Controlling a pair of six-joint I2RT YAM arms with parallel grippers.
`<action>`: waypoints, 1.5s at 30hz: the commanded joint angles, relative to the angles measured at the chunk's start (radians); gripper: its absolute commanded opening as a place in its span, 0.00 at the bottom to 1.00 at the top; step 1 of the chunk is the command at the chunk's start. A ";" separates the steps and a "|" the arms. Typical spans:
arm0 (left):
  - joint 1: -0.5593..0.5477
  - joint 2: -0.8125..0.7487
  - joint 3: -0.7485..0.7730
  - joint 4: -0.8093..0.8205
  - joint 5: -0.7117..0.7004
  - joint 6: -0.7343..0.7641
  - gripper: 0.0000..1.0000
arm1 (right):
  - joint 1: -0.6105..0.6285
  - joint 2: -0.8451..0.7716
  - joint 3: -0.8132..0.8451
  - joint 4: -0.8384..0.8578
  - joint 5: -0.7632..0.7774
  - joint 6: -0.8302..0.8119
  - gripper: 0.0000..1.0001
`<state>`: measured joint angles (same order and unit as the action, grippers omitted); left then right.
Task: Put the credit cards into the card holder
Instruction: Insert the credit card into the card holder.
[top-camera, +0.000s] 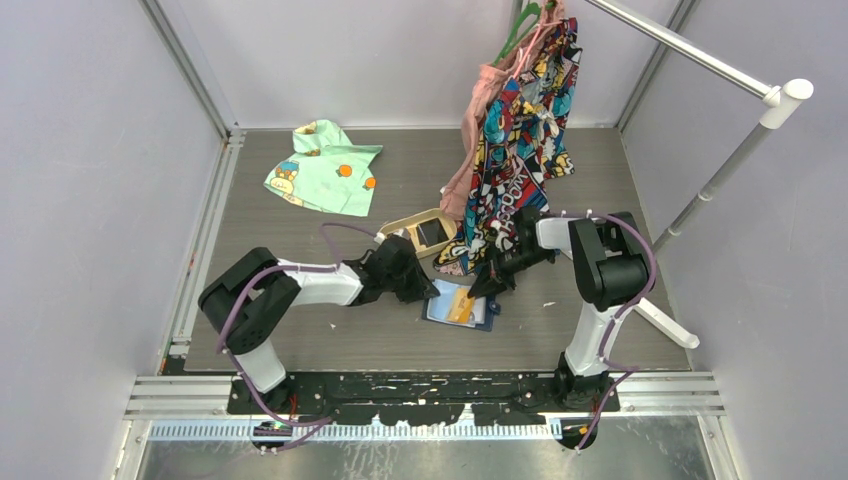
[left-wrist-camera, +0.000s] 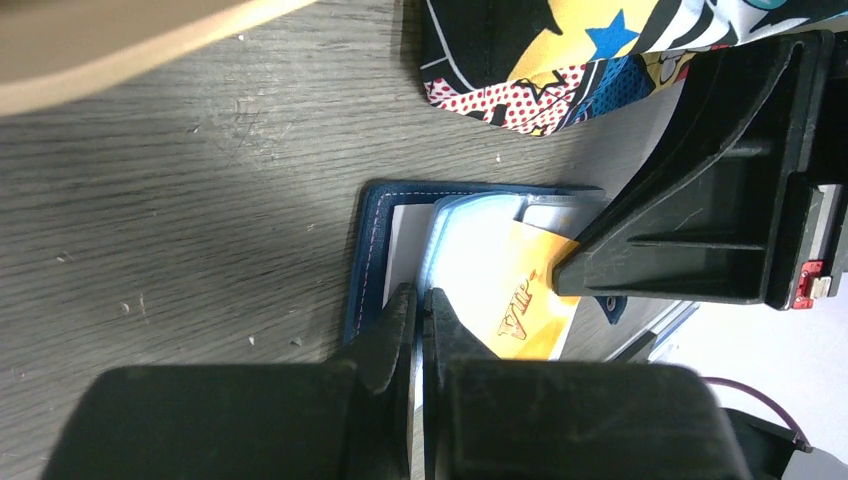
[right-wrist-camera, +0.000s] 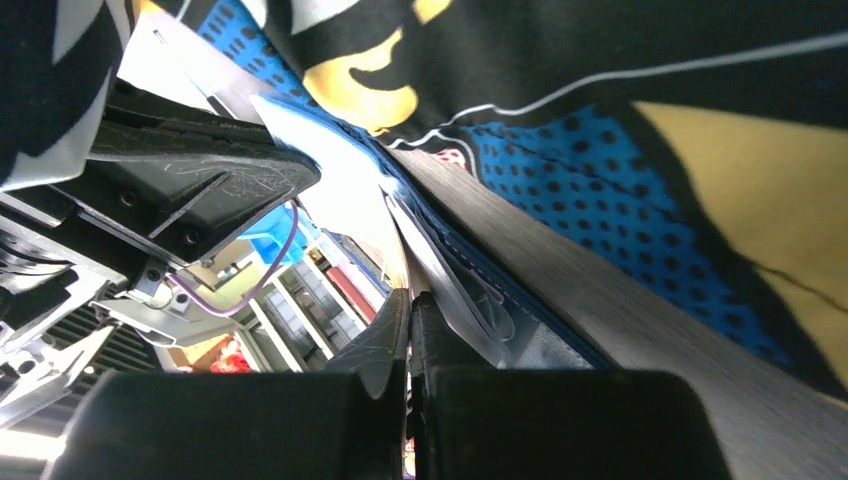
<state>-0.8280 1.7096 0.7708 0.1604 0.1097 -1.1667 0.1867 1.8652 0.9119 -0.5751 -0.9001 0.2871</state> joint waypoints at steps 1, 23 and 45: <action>0.007 0.018 0.028 -0.017 0.011 0.025 0.00 | -0.020 0.024 0.022 0.042 0.058 -0.029 0.01; 0.015 0.052 0.054 -0.031 0.062 0.033 0.02 | 0.016 0.103 0.061 0.053 -0.024 -0.067 0.01; -0.062 -0.102 0.288 -0.410 -0.058 0.263 0.29 | 0.036 0.122 0.080 0.051 0.003 -0.056 0.06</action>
<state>-0.8452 1.6390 0.9680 -0.1734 0.0620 -0.9989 0.2150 1.9591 0.9756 -0.5411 -0.9821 0.2348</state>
